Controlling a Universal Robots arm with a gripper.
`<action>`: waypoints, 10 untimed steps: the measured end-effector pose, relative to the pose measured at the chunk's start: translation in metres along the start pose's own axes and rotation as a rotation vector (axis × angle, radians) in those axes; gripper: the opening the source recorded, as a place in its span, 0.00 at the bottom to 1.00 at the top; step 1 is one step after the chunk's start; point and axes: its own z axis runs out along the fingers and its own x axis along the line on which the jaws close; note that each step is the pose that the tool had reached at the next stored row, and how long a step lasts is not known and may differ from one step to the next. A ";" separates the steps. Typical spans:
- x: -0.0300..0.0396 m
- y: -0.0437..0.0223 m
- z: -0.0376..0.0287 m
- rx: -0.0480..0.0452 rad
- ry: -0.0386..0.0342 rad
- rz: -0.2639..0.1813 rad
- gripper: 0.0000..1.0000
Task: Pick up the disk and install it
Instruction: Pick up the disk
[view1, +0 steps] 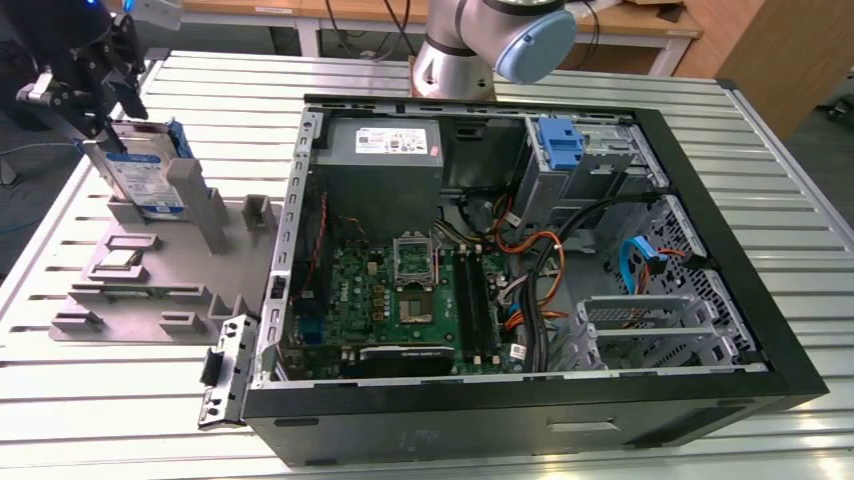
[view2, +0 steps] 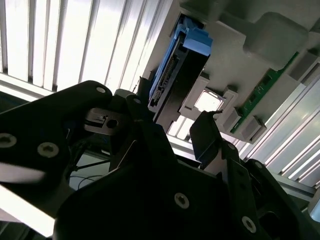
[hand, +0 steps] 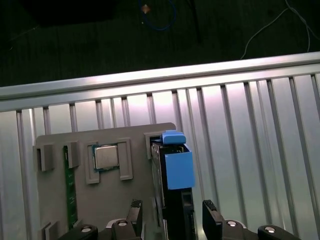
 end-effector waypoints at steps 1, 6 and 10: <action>0.0001 -0.0001 0.0019 0.0000 0.0000 0.000 0.59; 0.0008 -0.0004 0.0109 0.0000 0.0000 0.000 0.59; 0.0013 -0.0009 0.0178 -0.0001 0.0001 -0.001 0.59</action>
